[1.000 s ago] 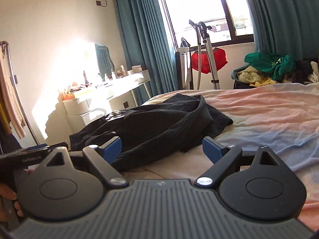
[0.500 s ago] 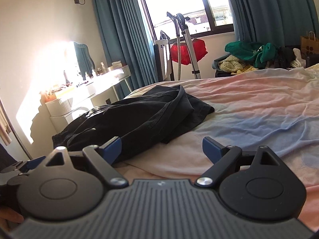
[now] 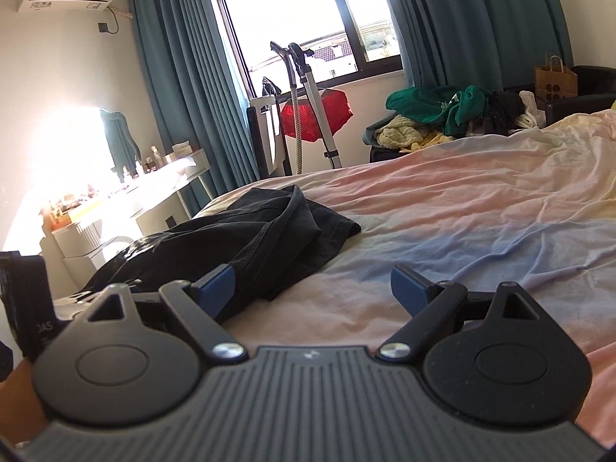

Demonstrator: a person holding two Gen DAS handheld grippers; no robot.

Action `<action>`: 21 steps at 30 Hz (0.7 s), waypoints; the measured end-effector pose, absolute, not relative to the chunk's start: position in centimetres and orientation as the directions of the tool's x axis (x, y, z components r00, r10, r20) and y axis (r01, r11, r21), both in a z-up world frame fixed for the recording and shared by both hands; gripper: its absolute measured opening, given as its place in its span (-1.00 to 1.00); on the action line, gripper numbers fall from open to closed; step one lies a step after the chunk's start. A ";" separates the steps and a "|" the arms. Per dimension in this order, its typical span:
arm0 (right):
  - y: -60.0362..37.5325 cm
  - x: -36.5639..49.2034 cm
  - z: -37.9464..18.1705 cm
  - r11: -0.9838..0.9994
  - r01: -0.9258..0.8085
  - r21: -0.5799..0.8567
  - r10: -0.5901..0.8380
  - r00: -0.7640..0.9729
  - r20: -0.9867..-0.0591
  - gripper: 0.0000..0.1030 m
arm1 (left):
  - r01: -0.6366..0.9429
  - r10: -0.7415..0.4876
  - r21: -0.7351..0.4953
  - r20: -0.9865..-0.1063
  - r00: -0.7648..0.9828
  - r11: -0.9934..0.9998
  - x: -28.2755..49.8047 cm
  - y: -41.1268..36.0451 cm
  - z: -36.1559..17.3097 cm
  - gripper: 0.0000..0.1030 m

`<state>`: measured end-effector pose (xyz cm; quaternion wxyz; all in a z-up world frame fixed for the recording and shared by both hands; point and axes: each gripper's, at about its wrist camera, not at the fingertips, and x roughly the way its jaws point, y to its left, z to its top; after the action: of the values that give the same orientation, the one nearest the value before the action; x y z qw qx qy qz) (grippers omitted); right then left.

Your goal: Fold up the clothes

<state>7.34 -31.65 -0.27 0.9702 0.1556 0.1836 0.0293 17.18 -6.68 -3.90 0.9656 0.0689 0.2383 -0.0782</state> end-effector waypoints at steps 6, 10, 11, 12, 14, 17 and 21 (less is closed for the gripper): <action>-35.5 9.3 -2.0 0.905 0.112 0.411 0.058 0.923 -0.381 0.75 | 0.199 -0.127 0.094 -0.500 0.857 0.976 26.5 -12.5 -5.3 0.38; -37.1 10.8 -3.7 0.871 0.192 0.453 0.004 0.918 -0.397 0.75 | 0.185 -0.106 0.105 -0.514 0.851 0.977 31.6 -15.6 -7.1 0.29; -37.5 11.1 -4.0 0.866 0.203 0.456 -0.007 0.918 -0.396 0.75 | 0.188 -0.101 0.120 -0.516 0.851 0.975 32.6 -16.2 -7.4 0.24; -37.7 11.5 -4.3 0.863 0.212 0.459 -0.016 0.919 -0.394 0.75 | 0.194 -0.095 0.138 -0.524 0.847 0.971 34.0 -17.0 -7.8 0.20; -38.2 12.4 -5.0 0.856 0.223 0.466 -0.027 0.920 -0.391 0.75 | 0.188 -0.066 0.174 -0.541 0.838 0.967 36.6 -18.4 -8.5 -0.07; -38.7 13.8 -6.2 0.847 0.237 0.476 -0.036 0.919 -0.394 0.75 | 0.165 -0.019 0.207 -0.568 0.823 0.964 38.9 -19.6 -9.0 -0.58; -38.8 15.6 -7.7 0.830 0.244 0.502 -0.006 0.903 -0.430 0.75 | 0.179 -0.026 0.223 -0.555 0.831 0.958 38.7 -20.5 -8.3 -0.91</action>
<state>15.63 -38.81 -7.68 0.9332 0.2840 0.2100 -0.0670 38.74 -20.51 -8.35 0.9474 0.1341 0.2854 -0.0543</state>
